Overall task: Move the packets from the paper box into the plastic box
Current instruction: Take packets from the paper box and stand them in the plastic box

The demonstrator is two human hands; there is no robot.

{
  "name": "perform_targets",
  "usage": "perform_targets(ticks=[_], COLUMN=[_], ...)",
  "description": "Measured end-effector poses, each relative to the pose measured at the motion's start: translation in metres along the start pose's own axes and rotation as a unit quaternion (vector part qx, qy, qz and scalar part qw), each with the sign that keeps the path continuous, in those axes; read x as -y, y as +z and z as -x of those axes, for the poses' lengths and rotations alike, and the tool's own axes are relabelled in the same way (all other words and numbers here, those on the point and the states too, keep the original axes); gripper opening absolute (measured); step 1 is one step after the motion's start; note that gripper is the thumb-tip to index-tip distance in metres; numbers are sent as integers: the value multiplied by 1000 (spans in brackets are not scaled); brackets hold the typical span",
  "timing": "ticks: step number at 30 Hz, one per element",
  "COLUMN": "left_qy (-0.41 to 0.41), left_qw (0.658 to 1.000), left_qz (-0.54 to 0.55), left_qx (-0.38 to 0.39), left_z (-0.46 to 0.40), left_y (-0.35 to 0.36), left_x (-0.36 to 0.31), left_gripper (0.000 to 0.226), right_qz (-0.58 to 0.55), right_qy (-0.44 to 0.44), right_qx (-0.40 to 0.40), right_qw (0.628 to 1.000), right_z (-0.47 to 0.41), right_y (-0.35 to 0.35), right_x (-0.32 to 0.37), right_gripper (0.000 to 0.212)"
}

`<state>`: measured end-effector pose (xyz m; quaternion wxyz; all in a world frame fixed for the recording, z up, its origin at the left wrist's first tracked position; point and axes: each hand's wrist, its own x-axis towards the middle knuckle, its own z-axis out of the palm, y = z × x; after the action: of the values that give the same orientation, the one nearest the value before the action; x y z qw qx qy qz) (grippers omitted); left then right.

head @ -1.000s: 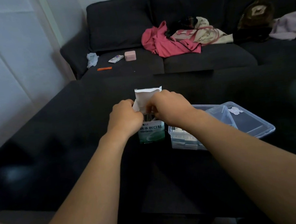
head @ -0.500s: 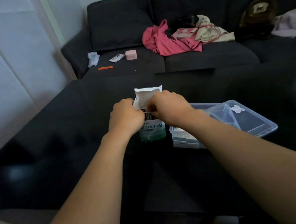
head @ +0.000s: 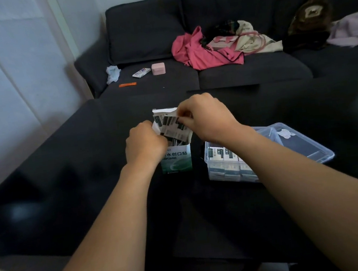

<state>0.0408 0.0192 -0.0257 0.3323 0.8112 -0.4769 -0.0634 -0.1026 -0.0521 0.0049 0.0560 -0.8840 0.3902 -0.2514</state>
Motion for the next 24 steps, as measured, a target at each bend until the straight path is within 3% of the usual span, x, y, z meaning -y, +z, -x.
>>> perform_targets(ticks=[10,17,20,22,24], left_qy=[-15,-9,18,70,146], left_qw=[1000,1000,990,959,928], left_qz=[23,22,92,191,255], left_qx=[9,1,-106,-196,-231], left_z=[2,4,5,8,17], left_y=[0,-3,-4,-5,-5], left_x=[-2,-3,-7,-16,-30], left_gripper=[17,31,22,18,16], right_qz=[-72,-249,-309,-340,-356], right_qy=[-20,53,71,77,85], right_qx=[14,28,64,101,145], right_qw=[997,967,946,932,919], right_z=[-4,-1,3,7,10], right_y=[-24,-68,-81,-86,-87], right_x=[0,-16,-37,-50,-58], right_gripper=[6,7,5,7,10])
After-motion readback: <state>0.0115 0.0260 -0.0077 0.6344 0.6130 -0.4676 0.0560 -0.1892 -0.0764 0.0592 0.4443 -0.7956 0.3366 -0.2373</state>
